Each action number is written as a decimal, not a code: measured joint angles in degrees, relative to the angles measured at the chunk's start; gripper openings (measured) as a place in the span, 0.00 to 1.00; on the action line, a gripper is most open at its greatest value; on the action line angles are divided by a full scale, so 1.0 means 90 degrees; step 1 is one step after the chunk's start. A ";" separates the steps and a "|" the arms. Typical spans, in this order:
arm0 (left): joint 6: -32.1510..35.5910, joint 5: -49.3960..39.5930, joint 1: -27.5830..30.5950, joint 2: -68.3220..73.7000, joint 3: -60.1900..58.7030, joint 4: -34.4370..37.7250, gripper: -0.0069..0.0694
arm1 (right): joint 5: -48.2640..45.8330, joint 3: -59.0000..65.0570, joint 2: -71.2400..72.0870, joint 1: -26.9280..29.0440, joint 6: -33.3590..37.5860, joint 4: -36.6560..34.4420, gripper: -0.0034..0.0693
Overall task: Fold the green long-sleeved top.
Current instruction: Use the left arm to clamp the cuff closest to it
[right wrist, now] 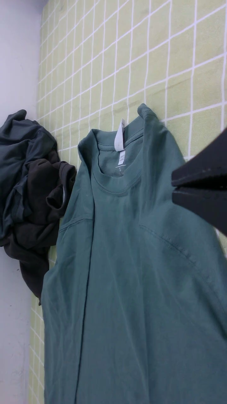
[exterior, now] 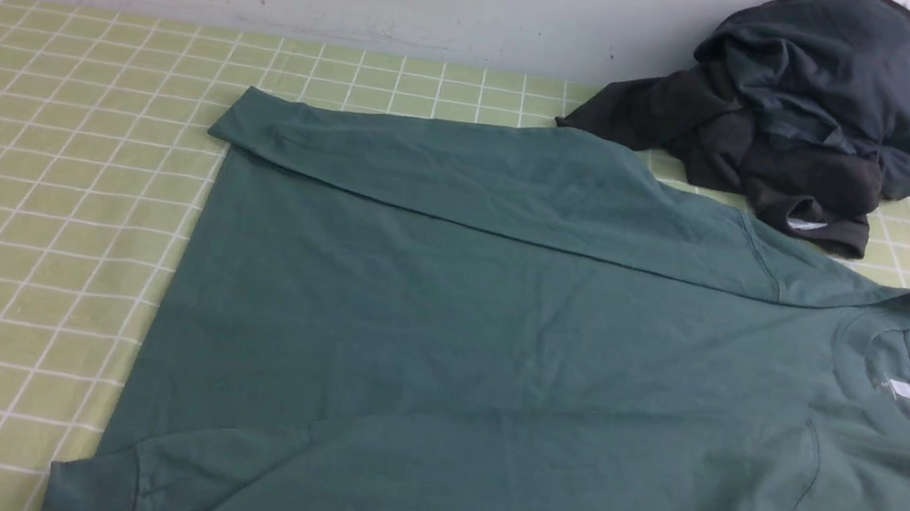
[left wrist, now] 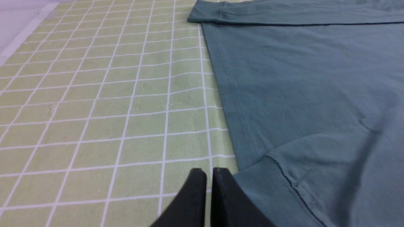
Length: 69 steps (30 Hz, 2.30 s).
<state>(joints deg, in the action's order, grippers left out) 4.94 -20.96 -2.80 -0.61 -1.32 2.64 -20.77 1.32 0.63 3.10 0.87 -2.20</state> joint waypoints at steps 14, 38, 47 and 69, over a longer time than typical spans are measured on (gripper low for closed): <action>0.0000 0.0000 0.0000 0.0000 0.0000 0.0000 0.11 | 0.0000 0.0000 0.0000 0.0000 0.0000 0.0000 0.03; -0.0024 0.2824 0.0000 0.0000 -0.0047 -0.0130 0.11 | 0.1951 0.0038 0.0000 0.0000 -0.0425 -0.0885 0.03; -0.0261 0.7123 0.0000 0.0000 -0.0047 -0.0123 0.11 | 0.5240 0.0038 0.0000 0.0000 -0.1541 -0.2591 0.03; -0.3258 -0.0855 -0.0348 0.6639 0.4000 -0.1737 0.11 | -0.0853 -0.3699 -0.5024 -0.0589 -0.1082 0.0875 0.03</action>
<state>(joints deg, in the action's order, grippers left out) -24.39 -28.66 -5.93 59.14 34.68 -12.99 -28.44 -31.97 -44.58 -2.20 -8.87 5.68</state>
